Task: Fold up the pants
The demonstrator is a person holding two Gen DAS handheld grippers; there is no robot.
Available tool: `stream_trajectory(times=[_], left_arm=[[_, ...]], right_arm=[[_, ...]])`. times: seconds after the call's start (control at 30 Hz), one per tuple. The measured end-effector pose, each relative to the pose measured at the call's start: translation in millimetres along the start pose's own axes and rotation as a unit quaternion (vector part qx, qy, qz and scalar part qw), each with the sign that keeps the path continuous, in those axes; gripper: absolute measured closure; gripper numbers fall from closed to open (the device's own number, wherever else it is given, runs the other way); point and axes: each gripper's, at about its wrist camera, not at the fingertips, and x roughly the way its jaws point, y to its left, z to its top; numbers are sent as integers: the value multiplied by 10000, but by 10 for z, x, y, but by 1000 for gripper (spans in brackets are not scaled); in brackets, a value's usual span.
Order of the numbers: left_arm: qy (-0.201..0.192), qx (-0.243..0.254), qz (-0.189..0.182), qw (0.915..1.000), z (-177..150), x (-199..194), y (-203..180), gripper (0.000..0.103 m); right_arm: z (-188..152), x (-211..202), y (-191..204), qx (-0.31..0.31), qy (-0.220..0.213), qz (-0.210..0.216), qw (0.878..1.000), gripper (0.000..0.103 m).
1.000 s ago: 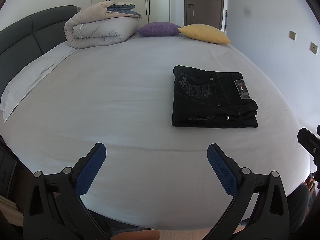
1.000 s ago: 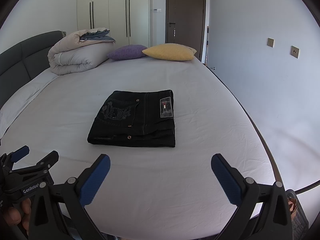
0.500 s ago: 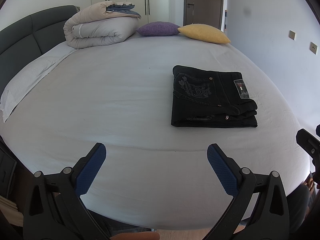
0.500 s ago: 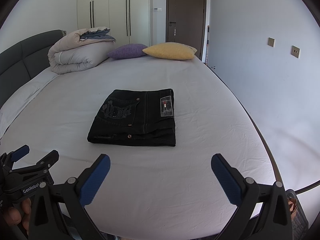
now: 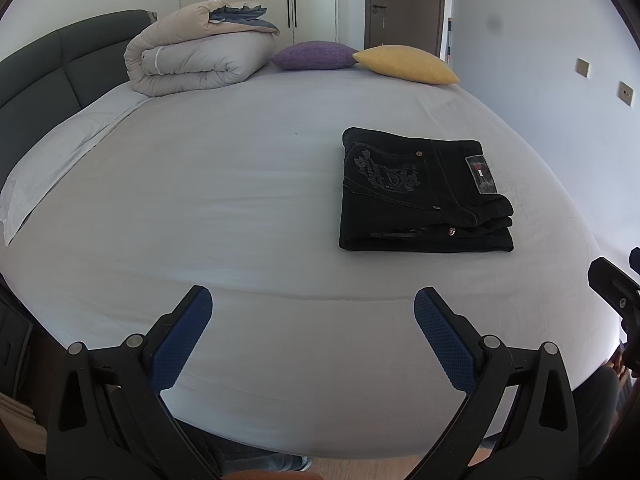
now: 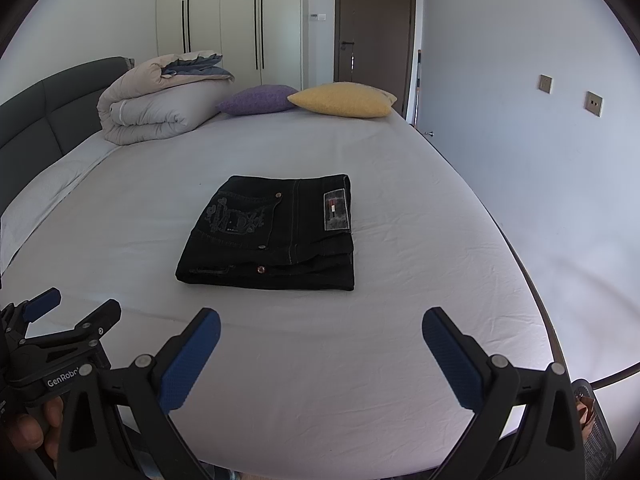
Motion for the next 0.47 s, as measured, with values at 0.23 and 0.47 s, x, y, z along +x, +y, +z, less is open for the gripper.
stream_trajectory(times=[0.23,0.47], left_arm=[[10,7,-7,10000,-3,0,-2,0],[0,16,-26,10000,-3,-2,4,0]], right_arm=[[7,15,-6,-3,10,8,10000,0],[11,19,-9,-9,18,8,10000,0]])
